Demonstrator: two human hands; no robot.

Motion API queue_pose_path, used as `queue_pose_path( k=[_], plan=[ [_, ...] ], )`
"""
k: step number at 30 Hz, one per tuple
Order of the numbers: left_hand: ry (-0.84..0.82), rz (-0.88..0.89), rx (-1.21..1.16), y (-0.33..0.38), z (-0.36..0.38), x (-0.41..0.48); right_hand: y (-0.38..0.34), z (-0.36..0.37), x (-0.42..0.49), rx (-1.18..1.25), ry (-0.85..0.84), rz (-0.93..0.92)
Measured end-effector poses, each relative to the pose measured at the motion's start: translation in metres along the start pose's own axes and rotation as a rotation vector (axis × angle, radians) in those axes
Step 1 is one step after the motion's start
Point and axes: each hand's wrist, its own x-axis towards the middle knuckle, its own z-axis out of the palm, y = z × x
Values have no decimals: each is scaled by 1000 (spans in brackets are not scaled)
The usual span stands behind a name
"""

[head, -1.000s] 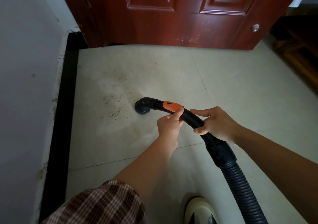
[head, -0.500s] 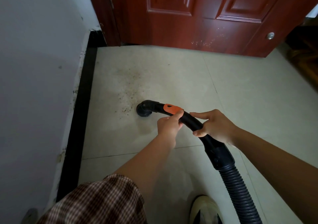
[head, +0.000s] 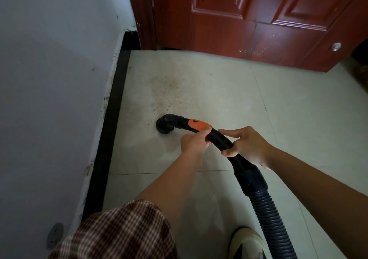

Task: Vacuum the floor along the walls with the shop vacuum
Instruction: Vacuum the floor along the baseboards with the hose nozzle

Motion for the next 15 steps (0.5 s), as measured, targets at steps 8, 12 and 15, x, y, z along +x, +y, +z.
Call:
queue_pose_path(
  k=[8,12,15],
  plan=[
    [17,9,-40,6,-21,-5,-12,15,2,6,-38,2],
    [22,32,-95,6,-26,-8,-15,16,1,-24,-67,-3],
    [31,23,-105,3,-24,-13,-15,12,-5,-52,-75,0]
  ],
)
